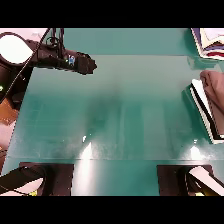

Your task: Fold the shirts.

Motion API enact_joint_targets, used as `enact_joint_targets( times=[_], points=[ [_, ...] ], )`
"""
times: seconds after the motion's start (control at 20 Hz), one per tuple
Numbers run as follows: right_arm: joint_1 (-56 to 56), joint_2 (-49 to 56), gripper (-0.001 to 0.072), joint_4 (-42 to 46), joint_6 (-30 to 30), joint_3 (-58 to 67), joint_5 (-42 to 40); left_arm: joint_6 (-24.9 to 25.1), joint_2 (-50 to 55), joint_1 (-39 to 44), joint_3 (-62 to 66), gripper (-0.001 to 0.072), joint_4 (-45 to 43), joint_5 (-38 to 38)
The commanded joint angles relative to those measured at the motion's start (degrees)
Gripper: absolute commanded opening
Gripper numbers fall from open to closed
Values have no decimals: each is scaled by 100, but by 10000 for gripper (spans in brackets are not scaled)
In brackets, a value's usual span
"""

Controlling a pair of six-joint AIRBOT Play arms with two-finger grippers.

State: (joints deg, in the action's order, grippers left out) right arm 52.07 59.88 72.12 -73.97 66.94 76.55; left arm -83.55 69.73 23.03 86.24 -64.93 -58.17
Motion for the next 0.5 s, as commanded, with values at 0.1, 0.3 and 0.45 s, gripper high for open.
enact_joint_targets(
  times=[0.1, 0.3, 0.45],
  points=[
    [149, -107, 558, -308, -2, -146, -31, 2, 2, 2, 0, 25, -4, 7],
    [-1080, -107, 557, -1729, -7, 402, -184, 2, 2, 2, 0, 25, -22, 13],
    [-2542, -105, 555, -2199, -4, 682, -422, -4, 2, 2, 0, 25, -90, -98]
  ],
)
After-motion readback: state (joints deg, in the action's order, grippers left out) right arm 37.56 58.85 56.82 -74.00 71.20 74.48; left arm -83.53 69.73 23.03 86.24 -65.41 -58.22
